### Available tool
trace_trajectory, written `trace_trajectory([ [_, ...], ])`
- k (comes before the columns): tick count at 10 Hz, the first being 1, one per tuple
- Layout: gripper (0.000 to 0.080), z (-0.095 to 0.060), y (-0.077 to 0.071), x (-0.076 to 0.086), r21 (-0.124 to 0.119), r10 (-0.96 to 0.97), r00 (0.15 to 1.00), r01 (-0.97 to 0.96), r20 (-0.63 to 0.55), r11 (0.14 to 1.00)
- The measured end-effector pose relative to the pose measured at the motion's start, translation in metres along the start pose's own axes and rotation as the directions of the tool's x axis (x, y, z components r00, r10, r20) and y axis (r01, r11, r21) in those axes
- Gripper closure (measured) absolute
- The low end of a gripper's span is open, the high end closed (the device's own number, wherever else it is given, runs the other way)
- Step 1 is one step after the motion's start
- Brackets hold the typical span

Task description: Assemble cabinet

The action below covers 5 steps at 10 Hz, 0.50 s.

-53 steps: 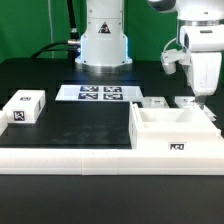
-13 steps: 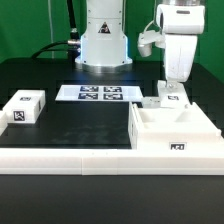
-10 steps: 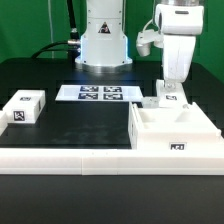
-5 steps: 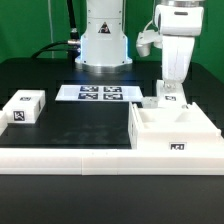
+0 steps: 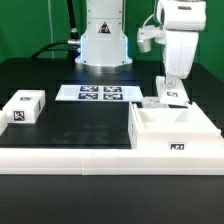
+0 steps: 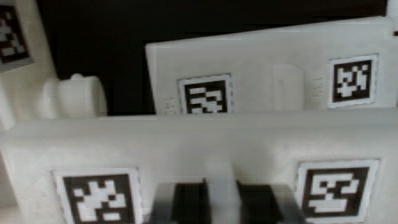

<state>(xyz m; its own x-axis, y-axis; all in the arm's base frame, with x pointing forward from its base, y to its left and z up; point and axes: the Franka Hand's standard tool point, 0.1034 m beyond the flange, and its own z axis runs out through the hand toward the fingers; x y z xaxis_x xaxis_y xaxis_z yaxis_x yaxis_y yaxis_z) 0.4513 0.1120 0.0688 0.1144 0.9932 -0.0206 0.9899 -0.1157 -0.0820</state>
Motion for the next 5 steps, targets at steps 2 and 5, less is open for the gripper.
trace_trajectory([
  [2,0.0731,0.0011,-0.0002,0.0002,0.002,0.000,1.000,0.000,0.000,1.000],
  [5,0.0731,0.0018,0.0003,0.0014,0.003,0.003,1.000,-0.003,-0.001,1.000],
])
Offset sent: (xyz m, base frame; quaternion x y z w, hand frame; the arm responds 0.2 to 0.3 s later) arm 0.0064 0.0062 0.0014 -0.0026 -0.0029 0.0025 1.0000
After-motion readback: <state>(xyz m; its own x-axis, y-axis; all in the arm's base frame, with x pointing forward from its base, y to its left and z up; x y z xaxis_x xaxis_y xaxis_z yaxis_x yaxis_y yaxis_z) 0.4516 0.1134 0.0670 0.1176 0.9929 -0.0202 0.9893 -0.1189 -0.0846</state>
